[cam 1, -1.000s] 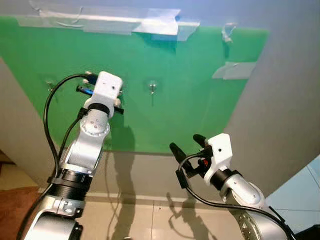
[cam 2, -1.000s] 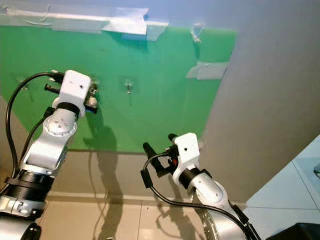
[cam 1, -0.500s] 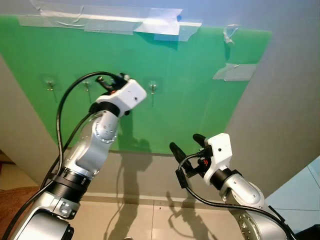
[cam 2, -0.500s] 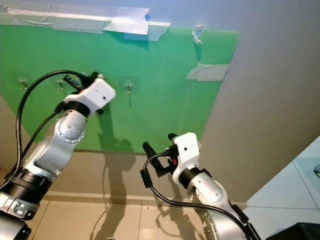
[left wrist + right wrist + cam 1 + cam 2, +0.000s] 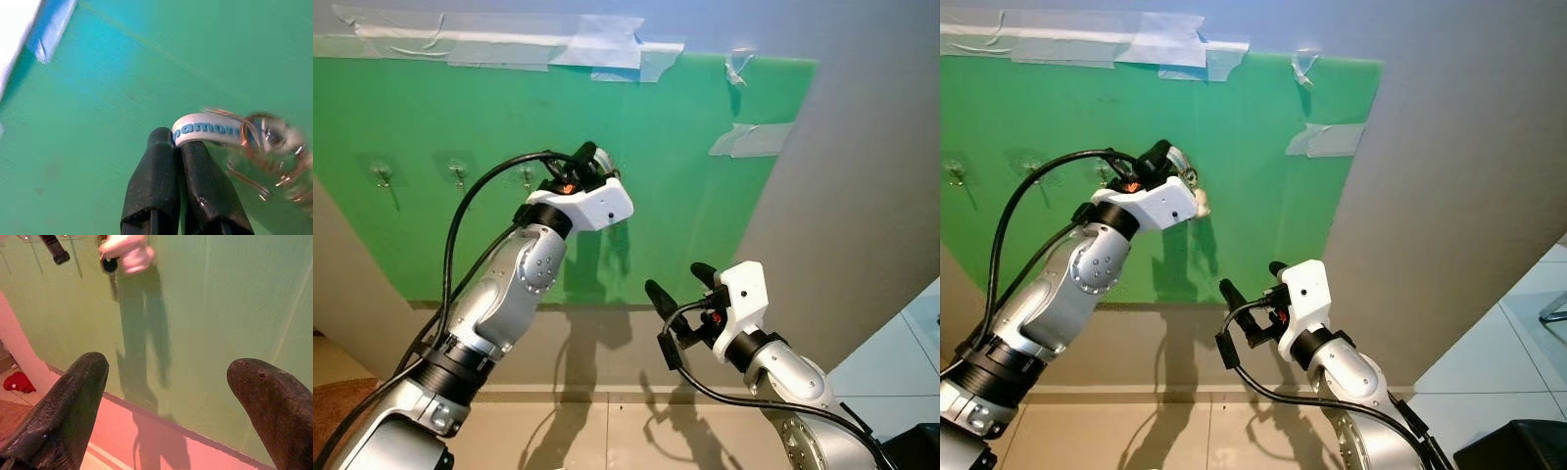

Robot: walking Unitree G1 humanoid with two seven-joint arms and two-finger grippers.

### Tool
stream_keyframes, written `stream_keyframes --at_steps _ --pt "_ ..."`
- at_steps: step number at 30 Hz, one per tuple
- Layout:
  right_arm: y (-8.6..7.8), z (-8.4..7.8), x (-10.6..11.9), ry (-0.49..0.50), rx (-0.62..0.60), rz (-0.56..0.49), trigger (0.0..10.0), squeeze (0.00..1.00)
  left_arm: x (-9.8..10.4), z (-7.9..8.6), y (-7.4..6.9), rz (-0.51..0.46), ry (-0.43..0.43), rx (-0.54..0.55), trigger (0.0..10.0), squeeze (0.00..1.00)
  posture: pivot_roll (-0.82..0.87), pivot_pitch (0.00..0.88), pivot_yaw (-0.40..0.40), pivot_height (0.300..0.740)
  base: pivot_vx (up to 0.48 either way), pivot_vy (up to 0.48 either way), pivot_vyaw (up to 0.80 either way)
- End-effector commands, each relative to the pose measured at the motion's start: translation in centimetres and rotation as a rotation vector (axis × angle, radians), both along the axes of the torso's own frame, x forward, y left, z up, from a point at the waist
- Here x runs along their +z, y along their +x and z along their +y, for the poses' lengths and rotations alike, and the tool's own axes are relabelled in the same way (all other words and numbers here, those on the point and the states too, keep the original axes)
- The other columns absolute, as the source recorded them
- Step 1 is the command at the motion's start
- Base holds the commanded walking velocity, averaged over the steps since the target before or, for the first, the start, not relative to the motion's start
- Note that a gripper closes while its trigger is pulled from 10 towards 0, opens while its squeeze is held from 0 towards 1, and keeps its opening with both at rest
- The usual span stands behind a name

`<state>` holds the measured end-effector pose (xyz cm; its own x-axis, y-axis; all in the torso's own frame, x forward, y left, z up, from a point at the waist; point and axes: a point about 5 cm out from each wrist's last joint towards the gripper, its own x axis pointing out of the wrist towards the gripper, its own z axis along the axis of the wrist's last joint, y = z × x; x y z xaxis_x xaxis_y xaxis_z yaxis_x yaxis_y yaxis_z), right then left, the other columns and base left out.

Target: Hang keys on a hook

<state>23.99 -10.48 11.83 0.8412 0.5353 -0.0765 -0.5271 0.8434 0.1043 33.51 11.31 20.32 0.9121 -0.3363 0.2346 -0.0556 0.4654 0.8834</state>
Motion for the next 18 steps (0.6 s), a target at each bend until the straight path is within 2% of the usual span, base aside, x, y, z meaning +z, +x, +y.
stream_keyframes --at_steps 1,5,7,8,9,12,14,18 --pt "0.1 0.1 0.1 0.000 0.009 0.001 10.0 0.00 0.5 0.8 0.2 0.022 -0.097 0.027 0.0 0.00 -0.04 0.000 0.014 0.740 0.000 0.000 0.00" --pt "0.0 0.1 0.1 0.000 0.007 0.002 10.0 0.00 0.8 1.7 0.4 0.035 -0.181 0.057 0.0 0.00 -0.04 0.000 0.015 0.740 0.000 0.000 0.00" --pt "0.0 0.1 0.1 0.001 0.006 0.003 10.0 0.00 0.7 2.5 0.5 0.078 -0.306 0.091 0.0 0.00 -0.04 0.000 0.016 0.740 0.000 0.000 0.00" --pt "0.0 0.1 0.1 0.001 0.004 0.004 10.0 0.00 0.5 3.3 0.5 0.134 -0.455 0.128 0.0 0.00 -0.04 0.000 0.015 0.740 0.000 0.000 0.00" --pt "0.0 0.1 0.1 0.001 0.004 0.004 10.0 0.00 0.5 3.3 0.5 0.134 -0.455 0.128 0.0 0.00 -0.04 0.000 0.015 0.740 0.000 0.000 0.00" --pt "-0.1 0.0 0.1 0.000 0.003 0.006 10.0 0.00 -0.3 4.5 0.4 0.223 -0.695 0.183 0.0 0.00 -0.04 0.000 0.014 0.740 0.000 0.000 0.00" --pt "-0.1 0.0 0.0 0.000 0.003 0.008 10.0 0.00 -0.4 5.0 0.4 0.230 -0.748 0.204 0.0 0.00 -0.03 0.000 0.012 0.740 0.000 0.000 0.00" --pt "-0.1 0.0 0.0 -0.001 0.006 0.010 10.0 0.00 -0.1 5.0 0.5 0.205 -0.712 0.198 0.0 0.00 -0.03 0.000 0.010 0.740 0.000 0.000 0.00"
